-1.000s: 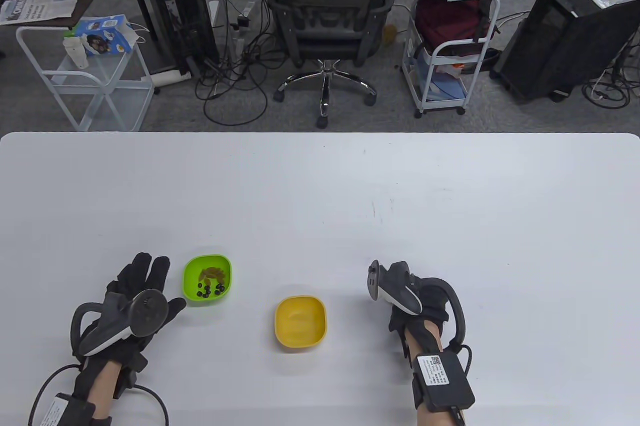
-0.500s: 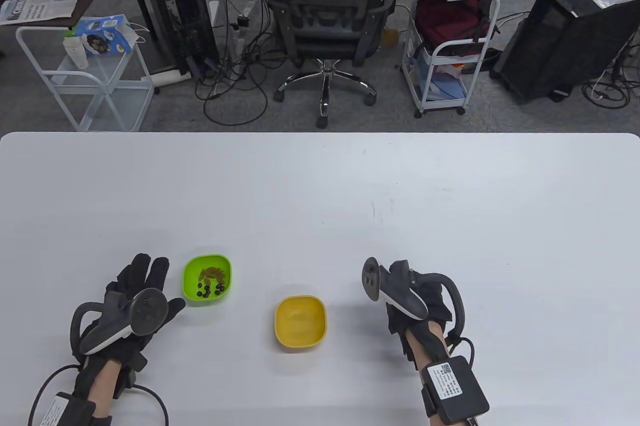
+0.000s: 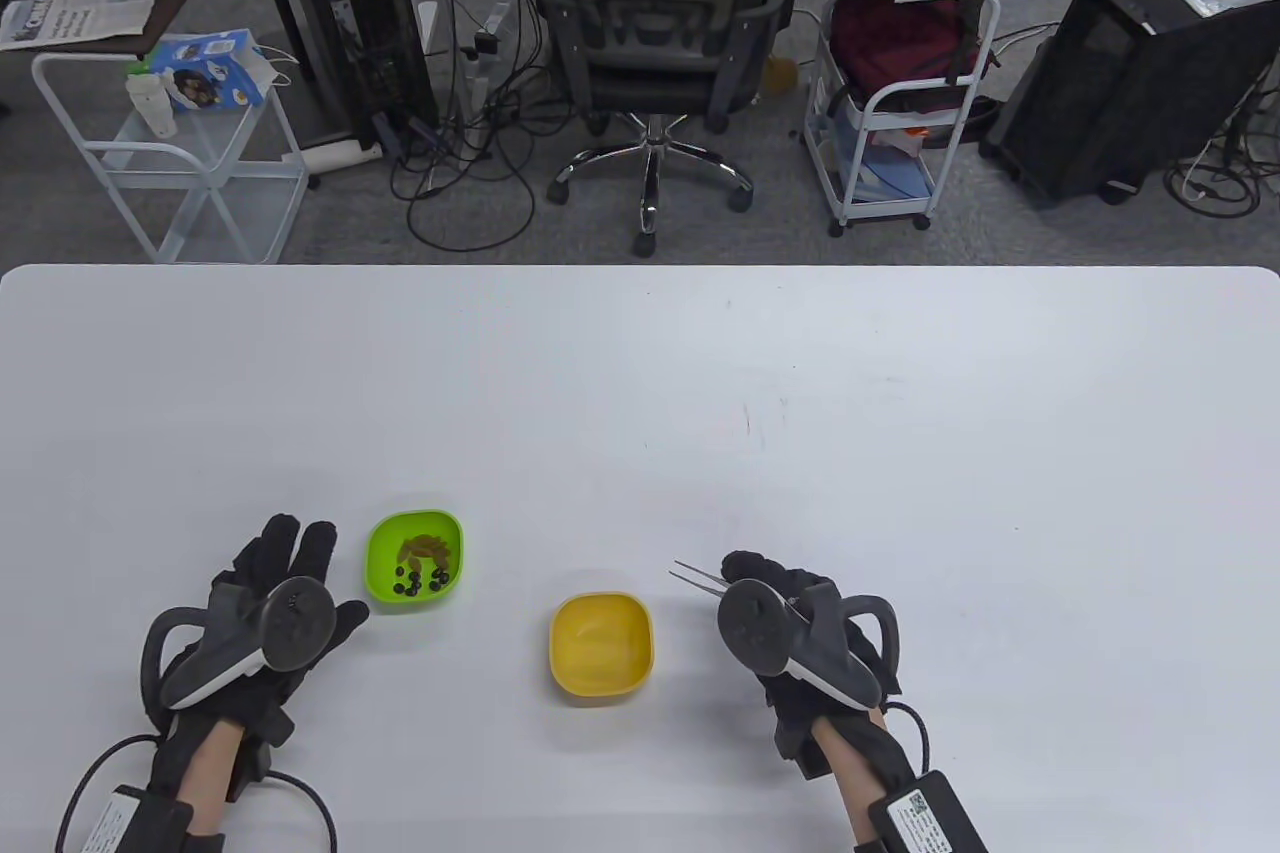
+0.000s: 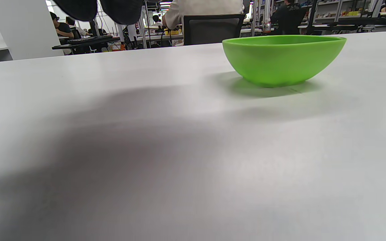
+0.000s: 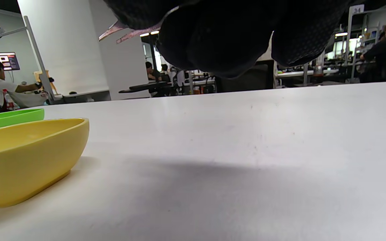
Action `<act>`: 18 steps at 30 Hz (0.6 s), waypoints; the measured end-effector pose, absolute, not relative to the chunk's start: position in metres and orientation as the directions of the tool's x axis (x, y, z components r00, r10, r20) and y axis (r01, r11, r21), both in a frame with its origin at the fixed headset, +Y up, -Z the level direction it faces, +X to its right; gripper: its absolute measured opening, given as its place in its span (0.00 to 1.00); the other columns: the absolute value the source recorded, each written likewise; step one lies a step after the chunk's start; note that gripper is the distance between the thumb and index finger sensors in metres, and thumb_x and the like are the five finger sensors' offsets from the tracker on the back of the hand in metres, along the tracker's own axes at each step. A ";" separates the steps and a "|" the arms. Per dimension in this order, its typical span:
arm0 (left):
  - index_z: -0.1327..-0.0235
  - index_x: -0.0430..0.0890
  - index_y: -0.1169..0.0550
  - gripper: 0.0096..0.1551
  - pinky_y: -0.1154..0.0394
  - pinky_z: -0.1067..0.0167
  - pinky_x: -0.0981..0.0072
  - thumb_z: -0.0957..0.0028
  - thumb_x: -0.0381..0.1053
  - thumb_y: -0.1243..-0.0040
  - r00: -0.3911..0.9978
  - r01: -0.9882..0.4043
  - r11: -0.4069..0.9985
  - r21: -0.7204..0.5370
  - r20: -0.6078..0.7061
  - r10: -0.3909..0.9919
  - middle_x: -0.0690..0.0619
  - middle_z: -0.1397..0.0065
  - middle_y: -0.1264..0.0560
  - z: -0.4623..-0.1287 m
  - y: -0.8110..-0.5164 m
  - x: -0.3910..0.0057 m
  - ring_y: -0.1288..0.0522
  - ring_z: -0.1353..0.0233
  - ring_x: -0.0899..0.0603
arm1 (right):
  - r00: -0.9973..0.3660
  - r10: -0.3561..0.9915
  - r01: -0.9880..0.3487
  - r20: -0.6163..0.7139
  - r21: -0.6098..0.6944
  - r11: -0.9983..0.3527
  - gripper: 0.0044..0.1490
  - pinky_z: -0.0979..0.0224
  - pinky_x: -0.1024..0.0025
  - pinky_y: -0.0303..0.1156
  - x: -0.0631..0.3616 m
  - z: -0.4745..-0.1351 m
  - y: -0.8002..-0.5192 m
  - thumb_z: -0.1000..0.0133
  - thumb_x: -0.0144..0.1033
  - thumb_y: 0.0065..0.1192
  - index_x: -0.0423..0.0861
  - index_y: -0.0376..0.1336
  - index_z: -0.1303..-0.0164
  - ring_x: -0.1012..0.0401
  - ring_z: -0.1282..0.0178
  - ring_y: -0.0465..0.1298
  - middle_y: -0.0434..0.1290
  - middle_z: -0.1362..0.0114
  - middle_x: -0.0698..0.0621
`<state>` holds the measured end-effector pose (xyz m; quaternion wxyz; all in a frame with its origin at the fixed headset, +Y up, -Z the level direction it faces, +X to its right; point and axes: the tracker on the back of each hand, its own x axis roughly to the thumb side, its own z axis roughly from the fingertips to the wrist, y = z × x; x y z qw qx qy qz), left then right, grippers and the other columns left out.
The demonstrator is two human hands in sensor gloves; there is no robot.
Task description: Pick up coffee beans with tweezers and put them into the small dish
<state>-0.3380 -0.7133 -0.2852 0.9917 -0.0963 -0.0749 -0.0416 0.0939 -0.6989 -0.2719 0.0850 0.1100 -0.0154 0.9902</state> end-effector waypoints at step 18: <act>0.11 0.32 0.51 0.59 0.37 0.23 0.29 0.45 0.68 0.54 0.955 0.163 0.973 -0.163 0.274 -0.114 0.27 0.09 0.49 -0.292 -0.699 -0.305 0.36 0.14 0.25 | -0.961 0.199 -0.194 0.190 0.043 -0.980 0.33 0.28 0.47 0.73 0.104 -0.271 -0.701 0.45 0.44 0.51 0.45 0.56 0.31 0.60 0.57 0.79 0.76 0.46 0.54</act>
